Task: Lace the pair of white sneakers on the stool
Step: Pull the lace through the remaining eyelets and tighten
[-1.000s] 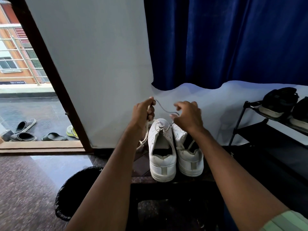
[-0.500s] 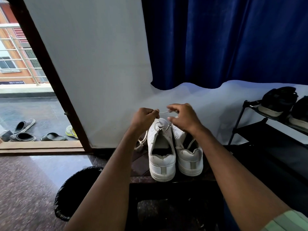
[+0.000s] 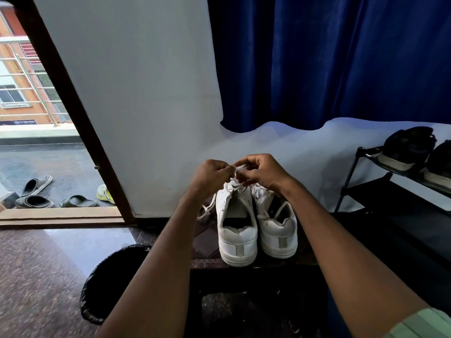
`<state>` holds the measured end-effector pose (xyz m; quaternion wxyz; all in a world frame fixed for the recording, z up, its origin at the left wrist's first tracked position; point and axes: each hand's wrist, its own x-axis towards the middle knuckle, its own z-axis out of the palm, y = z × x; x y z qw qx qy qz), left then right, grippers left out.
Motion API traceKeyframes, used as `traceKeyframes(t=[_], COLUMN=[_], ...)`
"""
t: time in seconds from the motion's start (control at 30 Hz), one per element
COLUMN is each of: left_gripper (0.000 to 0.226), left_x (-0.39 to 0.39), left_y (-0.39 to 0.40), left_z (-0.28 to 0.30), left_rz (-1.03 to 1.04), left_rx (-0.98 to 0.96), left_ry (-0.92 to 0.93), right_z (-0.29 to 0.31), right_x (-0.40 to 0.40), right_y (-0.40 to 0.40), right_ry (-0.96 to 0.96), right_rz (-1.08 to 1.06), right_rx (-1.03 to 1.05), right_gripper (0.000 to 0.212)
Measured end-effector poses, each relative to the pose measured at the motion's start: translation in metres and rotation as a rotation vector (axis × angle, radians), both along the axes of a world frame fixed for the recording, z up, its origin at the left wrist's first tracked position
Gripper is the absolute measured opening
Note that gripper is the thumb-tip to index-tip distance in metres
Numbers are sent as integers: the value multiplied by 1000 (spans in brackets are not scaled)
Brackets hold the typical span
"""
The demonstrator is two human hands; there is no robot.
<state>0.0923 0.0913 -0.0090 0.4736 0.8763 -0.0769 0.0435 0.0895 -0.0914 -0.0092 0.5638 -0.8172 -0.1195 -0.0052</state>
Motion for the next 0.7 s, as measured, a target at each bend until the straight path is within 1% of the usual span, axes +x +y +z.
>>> traceKeyframes(t=[0.07, 0.13, 0.17, 0.23, 0.3, 0.33, 0.37, 0.43, 0.5, 0.63, 0.7], left_gripper=[32, 29, 32, 40, 33, 28, 22, 11, 6, 17, 18], left_x=[-1, 0, -1, -4, -13, -16, -18, -19, -18, -18, -18], left_y=[-1, 0, 2, 7, 9, 8, 8, 9, 11, 14, 16], left_z=[-1, 1, 4, 8, 12, 13, 13, 13, 13, 12, 11], left_rz=[14, 47, 57, 46, 4, -10, -6, 40, 75, 89, 95], left_rx=[70, 107, 135, 161, 132, 110, 86, 39, 7, -5, -7], left_ry=[-19, 24, 82, 290, 523, 594, 624, 604, 574, 571, 566], right_z=[0, -3, -4, -7, -8, -8, -8, -8, -8, -10, -11], right_x=[0, 2, 3, 5, 5, 5, 4, 5, 5, 3, 2], right_y=[3, 3, 2, 0, 1, 1, 2, 5, 7, 8, 9], right_ry=[-32, -80, -105, -137, -137, -137, -140, -147, -142, -148, -156], right_rz=[10, -70, -115, -158, -149, -146, -148, -144, -118, -72, -73], right_rx=[-41, -132, -191, -289, -319, -326, -333, -358, -375, -401, -430], right_gripper=[16, 14, 13, 12, 11, 11, 12, 14, 16, 14, 15])
